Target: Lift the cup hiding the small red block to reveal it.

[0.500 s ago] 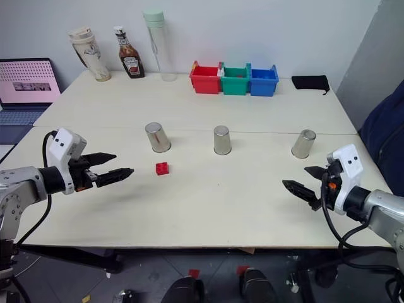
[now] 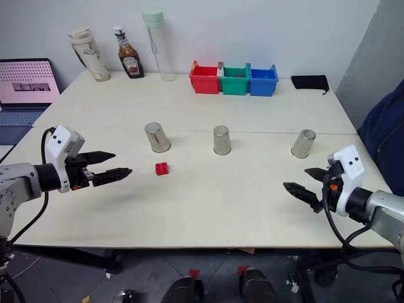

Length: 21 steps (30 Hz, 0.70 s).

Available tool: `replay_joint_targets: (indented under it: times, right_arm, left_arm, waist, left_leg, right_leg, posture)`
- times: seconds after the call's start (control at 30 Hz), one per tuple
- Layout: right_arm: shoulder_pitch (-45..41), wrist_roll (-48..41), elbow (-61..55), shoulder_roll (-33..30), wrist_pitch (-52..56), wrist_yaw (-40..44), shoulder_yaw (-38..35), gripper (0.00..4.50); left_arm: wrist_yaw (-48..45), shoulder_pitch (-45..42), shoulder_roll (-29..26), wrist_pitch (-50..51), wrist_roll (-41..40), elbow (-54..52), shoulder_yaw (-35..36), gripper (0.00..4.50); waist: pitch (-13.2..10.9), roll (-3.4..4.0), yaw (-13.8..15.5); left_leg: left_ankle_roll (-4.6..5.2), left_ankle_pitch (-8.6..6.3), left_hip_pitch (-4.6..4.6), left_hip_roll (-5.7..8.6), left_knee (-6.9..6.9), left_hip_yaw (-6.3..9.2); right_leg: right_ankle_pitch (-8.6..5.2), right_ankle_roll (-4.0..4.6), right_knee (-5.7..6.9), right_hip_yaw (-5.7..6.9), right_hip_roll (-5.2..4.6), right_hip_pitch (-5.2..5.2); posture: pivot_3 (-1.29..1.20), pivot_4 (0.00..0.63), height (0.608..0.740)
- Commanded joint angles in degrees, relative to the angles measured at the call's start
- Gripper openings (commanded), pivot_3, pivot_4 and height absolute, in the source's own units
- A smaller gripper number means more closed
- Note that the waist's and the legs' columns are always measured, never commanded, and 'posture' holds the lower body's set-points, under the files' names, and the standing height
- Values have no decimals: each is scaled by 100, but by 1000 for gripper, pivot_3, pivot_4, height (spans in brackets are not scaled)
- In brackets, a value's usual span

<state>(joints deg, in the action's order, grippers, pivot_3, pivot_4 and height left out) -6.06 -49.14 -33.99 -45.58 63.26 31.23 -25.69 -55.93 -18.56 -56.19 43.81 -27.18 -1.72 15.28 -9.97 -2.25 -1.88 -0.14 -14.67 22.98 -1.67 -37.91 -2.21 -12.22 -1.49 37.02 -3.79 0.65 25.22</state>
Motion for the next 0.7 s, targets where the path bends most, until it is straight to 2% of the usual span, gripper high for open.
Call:
replay_joint_targets:
  times: [0.03,0.7]
  right_arm:
    - [-78,-94,-74,-52,-114,-42,-92,4500]
    - [-59,-239,-33,-27,-147,-178,-113,4500]
  left_arm:
    - [-73,-42,-165,64,-73,-189,40,4459]
    - [-169,-53,-178,188,-137,-309,37,4459]
  waist:
    - [0,0,0]
    - [0,0,1]
  left_leg:
    - [0,0,0,0,0,0]
    - [0,0,0,1,0,0]
  right_leg:
    - [0,0,0,1,0,0]
    - [0,0,1,0,0,0]
  posture:
    - [0,150,740]
    - [0,150,740]
